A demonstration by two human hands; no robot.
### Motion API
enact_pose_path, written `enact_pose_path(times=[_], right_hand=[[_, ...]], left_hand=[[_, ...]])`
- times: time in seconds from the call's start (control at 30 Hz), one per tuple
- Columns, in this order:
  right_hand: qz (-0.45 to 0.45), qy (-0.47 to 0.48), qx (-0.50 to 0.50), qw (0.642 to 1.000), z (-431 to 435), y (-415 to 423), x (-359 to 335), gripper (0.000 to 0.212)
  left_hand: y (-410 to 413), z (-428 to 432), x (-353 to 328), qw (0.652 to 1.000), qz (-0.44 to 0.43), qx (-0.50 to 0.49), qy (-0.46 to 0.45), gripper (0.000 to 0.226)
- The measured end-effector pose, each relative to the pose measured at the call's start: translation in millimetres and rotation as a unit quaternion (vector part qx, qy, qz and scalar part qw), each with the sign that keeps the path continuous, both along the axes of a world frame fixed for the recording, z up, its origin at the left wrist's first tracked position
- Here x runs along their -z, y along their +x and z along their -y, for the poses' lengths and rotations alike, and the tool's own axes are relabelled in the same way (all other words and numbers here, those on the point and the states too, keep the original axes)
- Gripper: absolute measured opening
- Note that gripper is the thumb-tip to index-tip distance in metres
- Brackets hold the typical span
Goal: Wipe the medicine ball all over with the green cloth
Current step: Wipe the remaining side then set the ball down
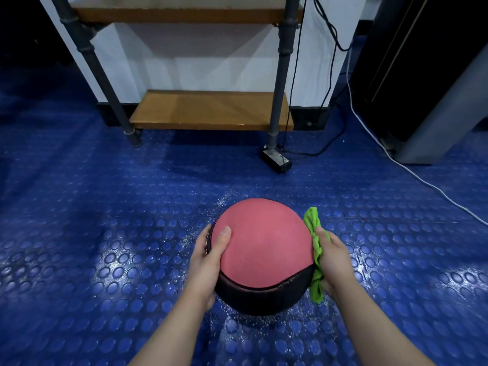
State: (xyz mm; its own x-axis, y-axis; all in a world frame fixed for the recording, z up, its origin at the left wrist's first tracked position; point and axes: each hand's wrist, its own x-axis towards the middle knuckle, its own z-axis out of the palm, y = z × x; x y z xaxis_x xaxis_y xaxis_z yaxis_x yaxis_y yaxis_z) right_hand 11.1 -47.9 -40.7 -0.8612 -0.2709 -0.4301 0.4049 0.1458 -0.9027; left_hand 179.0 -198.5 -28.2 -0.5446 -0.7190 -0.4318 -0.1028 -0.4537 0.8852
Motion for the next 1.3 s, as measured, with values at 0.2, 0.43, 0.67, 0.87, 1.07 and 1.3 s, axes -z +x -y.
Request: enact_pose_path(times=[0.2,0.43,0.67,0.87,1.07,1.3], right_hand=[[-0.024,-0.006,0.003,1.0,-2.8,3.9,2.2,0.029],[-0.022,-0.027,-0.007,0.999,10.9,0.8,1.0,0.028],[-0.016,-0.025,-0.02,0.999,10.5,-3.3,1.3,0.029],[-0.057,0.011,0.008,0.998,-4.4,-4.5,6.3,0.033],[-0.097,0.03,0.004,0.995,-15.8,1.8,-5.1,0.032],[-0.112,0.031,0.005,0.993,-18.5,7.2,-13.0,0.029]], left_hand=[[0.1,-9.8,0.1,1.0,-0.009,-0.023,-0.007,0.116],[-5.2,-1.8,-5.0,0.999,-0.002,-0.022,-0.041,0.09],[-1.5,3.2,-3.6,0.999,0.01,-0.006,-0.046,0.093],[3.1,-0.2,-10.7,0.995,0.044,-0.004,-0.094,0.096],[8.8,0.4,-22.9,0.979,0.06,0.057,-0.188,0.084],[9.0,-7.3,-24.7,0.975,0.071,0.064,-0.2,0.087]])
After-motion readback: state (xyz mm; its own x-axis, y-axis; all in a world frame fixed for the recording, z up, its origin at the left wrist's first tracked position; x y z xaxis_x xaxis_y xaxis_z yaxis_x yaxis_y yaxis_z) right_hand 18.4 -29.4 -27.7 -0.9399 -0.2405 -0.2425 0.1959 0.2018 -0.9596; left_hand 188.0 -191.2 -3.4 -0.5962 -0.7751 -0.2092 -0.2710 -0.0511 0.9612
